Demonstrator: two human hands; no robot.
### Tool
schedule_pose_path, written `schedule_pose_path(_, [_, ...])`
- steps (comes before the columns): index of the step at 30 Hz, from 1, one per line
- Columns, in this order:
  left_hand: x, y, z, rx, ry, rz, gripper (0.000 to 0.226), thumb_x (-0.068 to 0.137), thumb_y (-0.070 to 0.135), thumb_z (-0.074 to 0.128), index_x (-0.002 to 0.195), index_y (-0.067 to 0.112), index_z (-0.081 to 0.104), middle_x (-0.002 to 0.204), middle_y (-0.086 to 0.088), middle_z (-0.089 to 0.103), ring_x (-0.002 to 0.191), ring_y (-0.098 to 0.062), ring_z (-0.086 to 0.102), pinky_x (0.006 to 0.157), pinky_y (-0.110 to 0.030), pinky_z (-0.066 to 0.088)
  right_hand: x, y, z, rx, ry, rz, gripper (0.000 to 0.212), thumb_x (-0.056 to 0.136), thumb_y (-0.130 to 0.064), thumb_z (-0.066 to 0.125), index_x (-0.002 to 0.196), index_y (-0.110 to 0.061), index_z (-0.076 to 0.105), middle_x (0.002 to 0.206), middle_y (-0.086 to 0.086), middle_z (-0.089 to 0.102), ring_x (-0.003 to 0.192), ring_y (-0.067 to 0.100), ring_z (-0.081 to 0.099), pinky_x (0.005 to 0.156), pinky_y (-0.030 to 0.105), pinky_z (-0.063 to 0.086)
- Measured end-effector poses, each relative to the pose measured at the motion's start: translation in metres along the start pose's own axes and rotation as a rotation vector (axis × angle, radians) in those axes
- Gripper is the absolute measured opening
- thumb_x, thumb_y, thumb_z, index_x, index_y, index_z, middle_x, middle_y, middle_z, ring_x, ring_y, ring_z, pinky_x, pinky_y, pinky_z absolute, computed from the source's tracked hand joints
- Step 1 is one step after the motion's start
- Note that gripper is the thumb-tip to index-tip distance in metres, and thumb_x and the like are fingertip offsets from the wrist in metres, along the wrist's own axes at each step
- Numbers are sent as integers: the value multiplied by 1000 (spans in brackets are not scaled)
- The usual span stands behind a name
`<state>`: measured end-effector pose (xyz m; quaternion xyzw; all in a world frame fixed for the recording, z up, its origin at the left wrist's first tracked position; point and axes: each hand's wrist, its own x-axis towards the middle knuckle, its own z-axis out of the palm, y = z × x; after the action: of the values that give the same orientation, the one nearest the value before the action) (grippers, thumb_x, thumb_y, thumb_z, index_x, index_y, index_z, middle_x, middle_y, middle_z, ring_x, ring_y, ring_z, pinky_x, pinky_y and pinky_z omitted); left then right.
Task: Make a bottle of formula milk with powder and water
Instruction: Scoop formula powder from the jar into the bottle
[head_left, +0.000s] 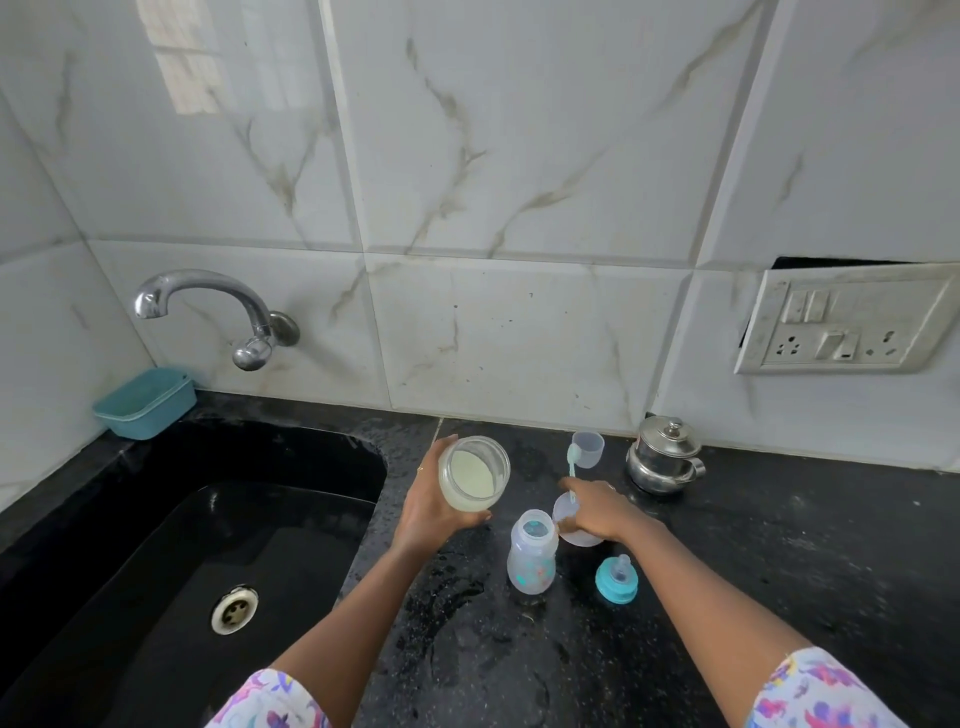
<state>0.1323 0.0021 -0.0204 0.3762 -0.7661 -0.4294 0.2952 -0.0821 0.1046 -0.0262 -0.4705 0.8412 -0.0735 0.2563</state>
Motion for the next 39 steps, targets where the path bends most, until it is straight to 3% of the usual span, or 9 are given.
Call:
schedule_pose_path(3, [0, 1, -2, 44, 20, 7, 106, 50, 19, 90, 137, 30, 30, 138, 9, 46, 123, -10, 45, 99, -28, 36, -8, -14, -12, 221, 355, -198, 32, 96, -15, 46, 127, -12, 57, 125, 10, 61, 116, 24, 56, 98, 30, 40])
schedule_pose_path(6, [3, 4, -5, 59, 37, 9, 107, 51, 19, 90, 138, 28, 29, 139, 8, 45, 124, -13, 45, 99, -32, 39, -21, -37, -29, 177, 539, -401, 38, 92, 6, 36, 123, -10, 52, 103, 7, 64, 86, 17, 56, 82, 27, 45])
schedule_pose_path(10, [5, 9, -8, 67, 43, 41, 101, 51, 14, 89, 135, 25, 33, 134, 5, 48, 122, -15, 47, 94, -28, 39, -34, -60, -35, -42, 531, -634, 36, 93, 0, 39, 122, -20, 31, 98, 5, 65, 75, 21, 56, 69, 33, 46])
schedule_pose_path(12, [3, 11, -10, 53, 52, 77, 92, 52, 8, 88, 124, 32, 35, 121, 11, 50, 112, -12, 49, 88, -24, 38, -36, -66, -35, -69, 591, -659, 27, 91, 1, 40, 116, -8, 45, 97, 6, 68, 79, 29, 62, 63, 35, 44])
schedule_pose_path(17, [1, 7, -14, 62, 70, 135, 95, 51, 11, 90, 127, 28, 36, 125, 12, 46, 110, -2, 44, 88, -11, 34, -34, -70, -27, -212, 750, -847, 15, 80, -9, 49, 85, -16, 61, 71, 0, 65, 58, 20, 59, 41, 25, 45])
schedule_pose_path(24, [1, 6, -15, 135, 7, 235, 96, 55, 14, 89, 134, 9, 36, 130, 10, 39, 115, -2, 39, 89, 5, 25, -39, -95, -18, -412, 691, -721, 22, 57, -7, 77, 53, -21, 61, 48, -6, 54, 46, 16, 48, 35, 17, 31])
schedule_pose_path(28, [1, 9, -15, 152, 2, 286, 93, 56, 17, 89, 133, 7, 38, 132, 9, 37, 119, -4, 38, 93, 4, 23, -47, -101, -18, -485, 616, -666, 27, 43, -9, 83, 43, -22, 59, 39, -4, 45, 38, 16, 45, 36, 16, 20])
schedule_pose_path(33, [1, 11, -18, 186, -14, 324, 91, 57, 19, 89, 132, 7, 40, 131, 7, 37, 118, -1, 35, 93, 6, 21, -52, -105, -18, -534, 591, -621, 28, 32, -11, 86, 43, -26, 66, 37, -5, 45, 36, 14, 46, 39, 15, 16])
schedule_pose_path(39, [1, 9, -18, 226, -15, 355, 90, 57, 17, 89, 132, 3, 40, 130, 7, 33, 119, 1, 31, 93, 5, 18, -48, -105, -17, -463, 590, -616, 23, 47, -5, 81, 52, -25, 71, 44, -1, 53, 41, 18, 52, 40, 17, 22])
